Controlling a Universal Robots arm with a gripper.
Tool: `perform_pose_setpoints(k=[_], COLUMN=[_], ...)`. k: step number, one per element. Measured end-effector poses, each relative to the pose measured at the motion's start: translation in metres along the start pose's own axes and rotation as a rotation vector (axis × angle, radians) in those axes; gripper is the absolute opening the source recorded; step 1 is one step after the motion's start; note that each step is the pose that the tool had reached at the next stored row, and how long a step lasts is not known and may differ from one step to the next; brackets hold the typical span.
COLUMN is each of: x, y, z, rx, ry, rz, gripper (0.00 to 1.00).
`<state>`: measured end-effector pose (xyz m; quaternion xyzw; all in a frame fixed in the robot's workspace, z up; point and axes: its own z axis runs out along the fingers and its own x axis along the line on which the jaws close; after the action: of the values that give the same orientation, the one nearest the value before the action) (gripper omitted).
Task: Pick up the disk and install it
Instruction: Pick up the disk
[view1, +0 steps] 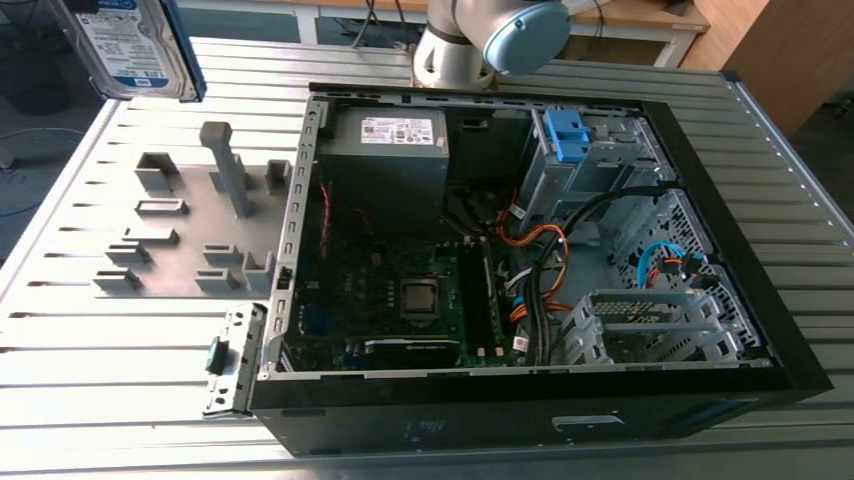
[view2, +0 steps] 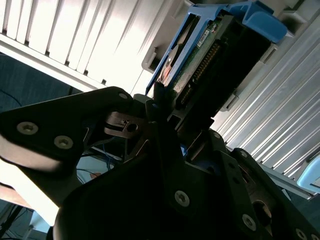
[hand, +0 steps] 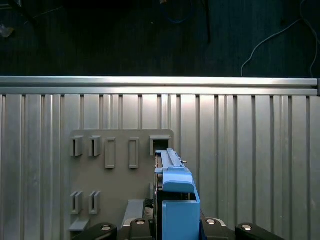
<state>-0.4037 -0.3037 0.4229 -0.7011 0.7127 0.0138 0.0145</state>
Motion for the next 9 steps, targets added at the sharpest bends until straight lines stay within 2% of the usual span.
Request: perform_pose_setpoints(k=[9], x=[-0.0001], y=[0.0], z=[-0.0033], rx=[0.0], ry=[0.0], rz=[0.0], gripper=[0.36])
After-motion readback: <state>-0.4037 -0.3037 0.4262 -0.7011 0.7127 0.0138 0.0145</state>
